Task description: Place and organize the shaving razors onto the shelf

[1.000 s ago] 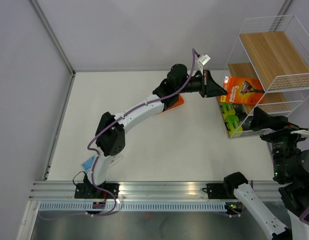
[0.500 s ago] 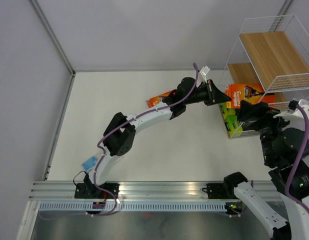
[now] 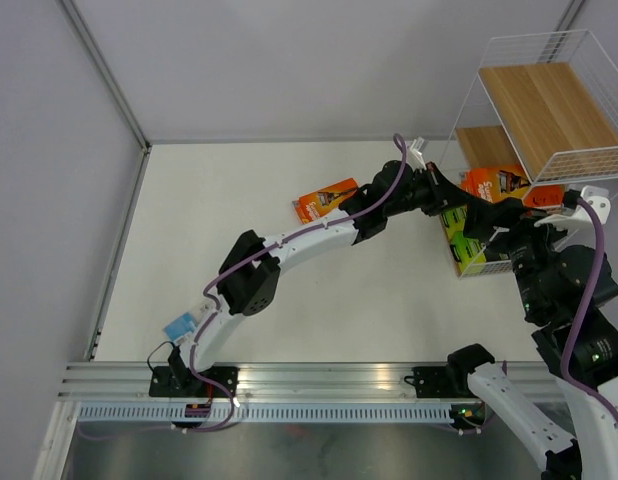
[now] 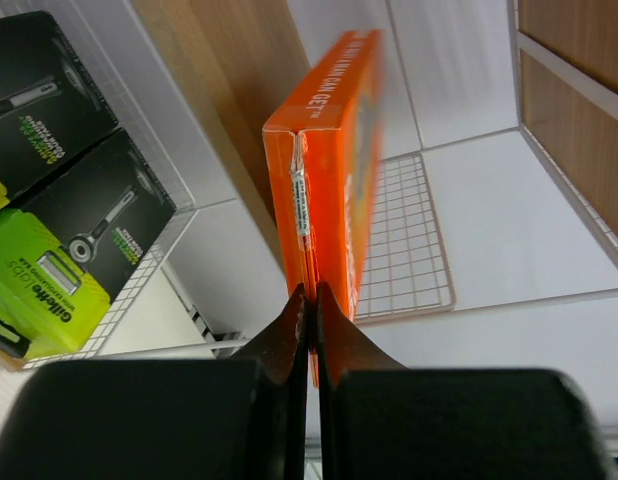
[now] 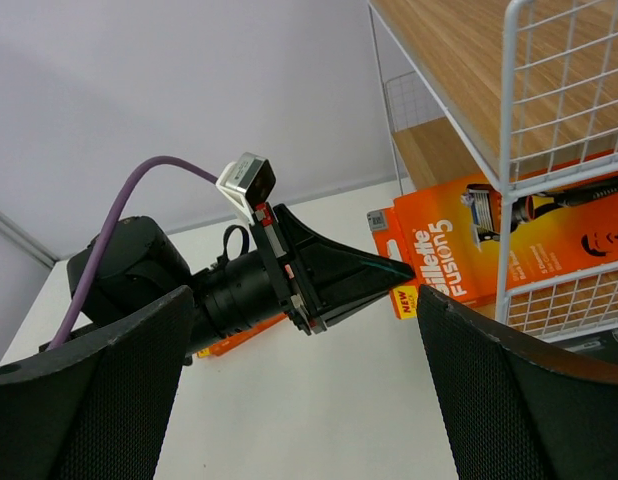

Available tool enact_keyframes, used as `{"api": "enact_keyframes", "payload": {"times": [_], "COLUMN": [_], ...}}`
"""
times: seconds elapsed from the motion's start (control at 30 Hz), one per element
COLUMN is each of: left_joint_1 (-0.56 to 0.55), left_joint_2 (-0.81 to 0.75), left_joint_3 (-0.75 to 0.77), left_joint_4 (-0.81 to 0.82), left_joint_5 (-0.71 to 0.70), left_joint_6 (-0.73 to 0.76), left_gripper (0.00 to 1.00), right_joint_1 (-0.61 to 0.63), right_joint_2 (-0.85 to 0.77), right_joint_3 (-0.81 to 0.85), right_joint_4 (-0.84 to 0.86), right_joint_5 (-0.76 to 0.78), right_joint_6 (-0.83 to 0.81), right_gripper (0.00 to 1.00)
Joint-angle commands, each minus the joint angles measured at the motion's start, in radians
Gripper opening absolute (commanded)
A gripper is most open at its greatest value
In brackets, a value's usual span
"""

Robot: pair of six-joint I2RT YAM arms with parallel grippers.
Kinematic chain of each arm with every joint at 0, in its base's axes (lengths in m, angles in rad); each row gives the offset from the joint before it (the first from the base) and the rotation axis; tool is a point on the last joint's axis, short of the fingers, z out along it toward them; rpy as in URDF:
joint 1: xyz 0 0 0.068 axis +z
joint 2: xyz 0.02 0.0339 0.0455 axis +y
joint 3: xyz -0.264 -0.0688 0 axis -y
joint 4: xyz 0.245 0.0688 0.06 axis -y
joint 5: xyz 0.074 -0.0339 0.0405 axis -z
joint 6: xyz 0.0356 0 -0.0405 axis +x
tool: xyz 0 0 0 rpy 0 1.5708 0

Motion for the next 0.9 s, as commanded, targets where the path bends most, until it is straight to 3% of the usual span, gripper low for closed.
{"api": "enact_keyframes", "payload": {"times": [0.0,0.87], "left_joint_1": [-0.022,-0.045], "left_joint_2": [0.017,0.147], "left_joint_3": [0.065,0.269], "left_joint_4": [-0.060,-0.186], "left_joint_5": [-0.076,-0.035], "left_joint_6": [-0.025,-0.135], "left_gripper": [0.02,0.02], "right_joint_1": [0.001,0.002], "right_joint_2": [0.032,0.061], "right_joint_3": [0.019,0.024], "right_joint_4": [0.030,0.037], "right_joint_5": [-0.027,-0.048], "right_joint_6": [-0.026,-0.054], "right_gripper": [0.98,0.98]}}
